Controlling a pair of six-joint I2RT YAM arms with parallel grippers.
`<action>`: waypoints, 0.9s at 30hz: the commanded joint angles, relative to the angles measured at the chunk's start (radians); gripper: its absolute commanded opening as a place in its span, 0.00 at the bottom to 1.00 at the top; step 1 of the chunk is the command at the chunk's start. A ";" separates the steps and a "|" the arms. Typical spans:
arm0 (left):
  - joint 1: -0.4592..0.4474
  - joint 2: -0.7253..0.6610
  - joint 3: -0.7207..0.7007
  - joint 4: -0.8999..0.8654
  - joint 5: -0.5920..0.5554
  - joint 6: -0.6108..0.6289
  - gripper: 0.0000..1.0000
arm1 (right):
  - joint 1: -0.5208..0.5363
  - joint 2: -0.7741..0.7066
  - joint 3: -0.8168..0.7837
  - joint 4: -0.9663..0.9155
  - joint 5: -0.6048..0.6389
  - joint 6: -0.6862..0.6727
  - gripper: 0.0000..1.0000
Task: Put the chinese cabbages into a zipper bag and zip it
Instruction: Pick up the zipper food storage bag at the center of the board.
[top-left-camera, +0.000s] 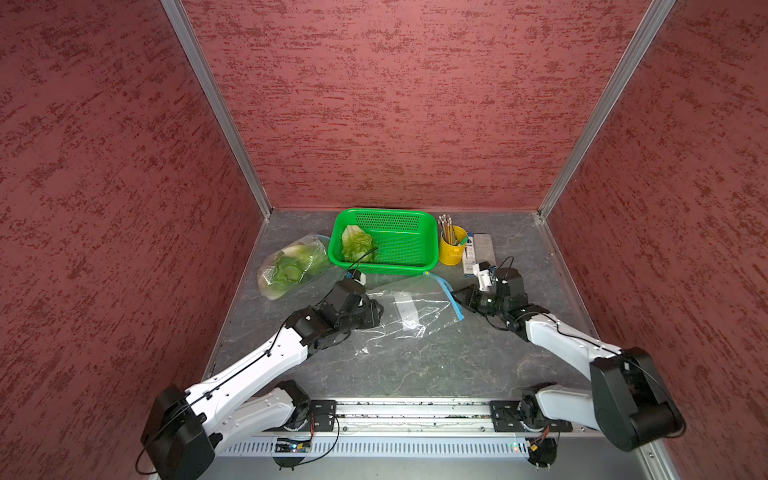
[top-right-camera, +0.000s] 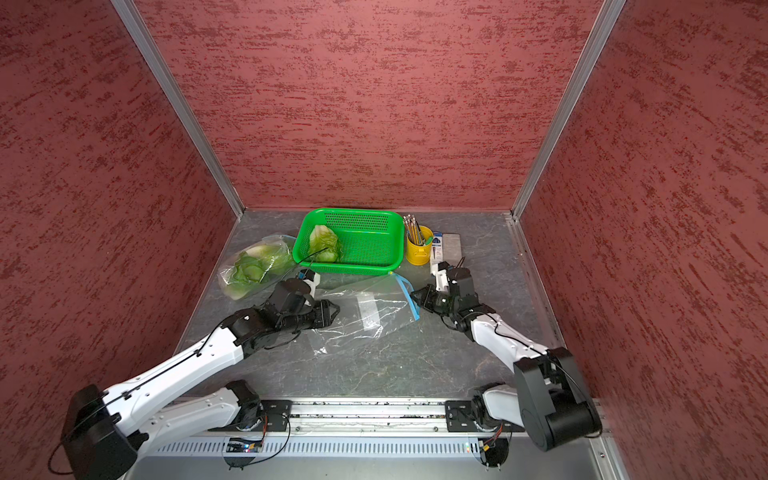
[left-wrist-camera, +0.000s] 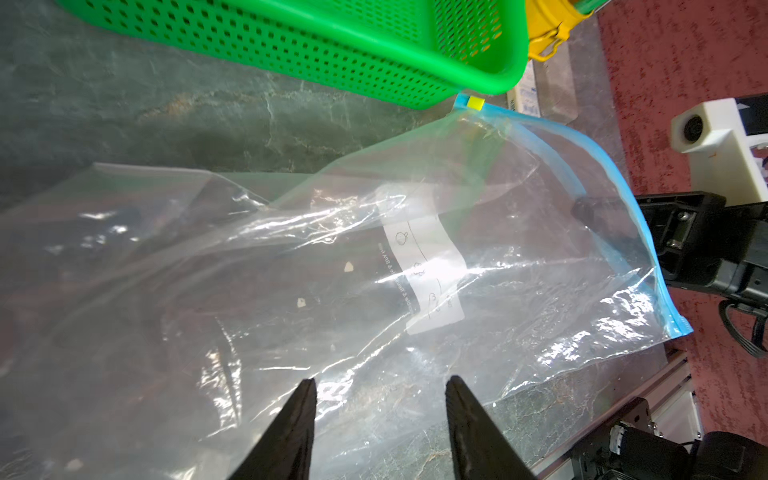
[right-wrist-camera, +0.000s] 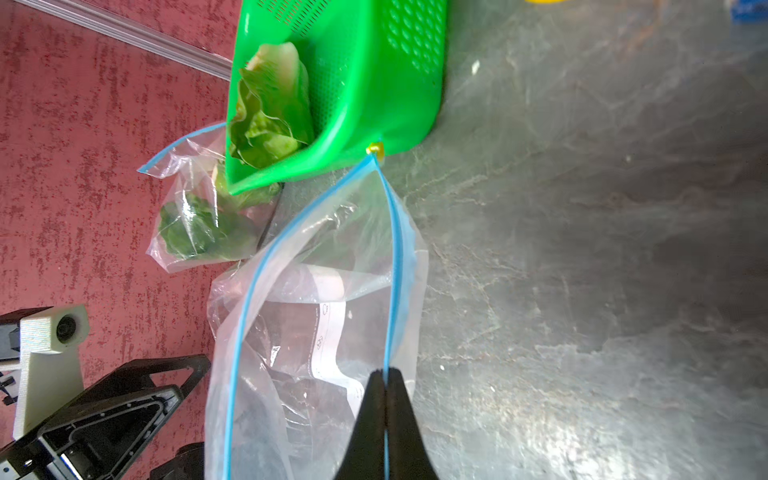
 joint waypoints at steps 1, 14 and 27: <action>0.022 -0.042 0.058 -0.073 -0.017 0.042 0.52 | 0.004 -0.075 0.065 -0.089 0.052 -0.036 0.01; -0.003 -0.011 0.338 -0.140 -0.036 0.063 0.55 | 0.084 -0.181 0.490 -0.401 0.206 -0.122 0.02; -0.230 0.151 0.592 -0.050 -0.185 0.014 0.60 | 0.275 -0.059 0.793 -0.552 0.450 -0.200 0.02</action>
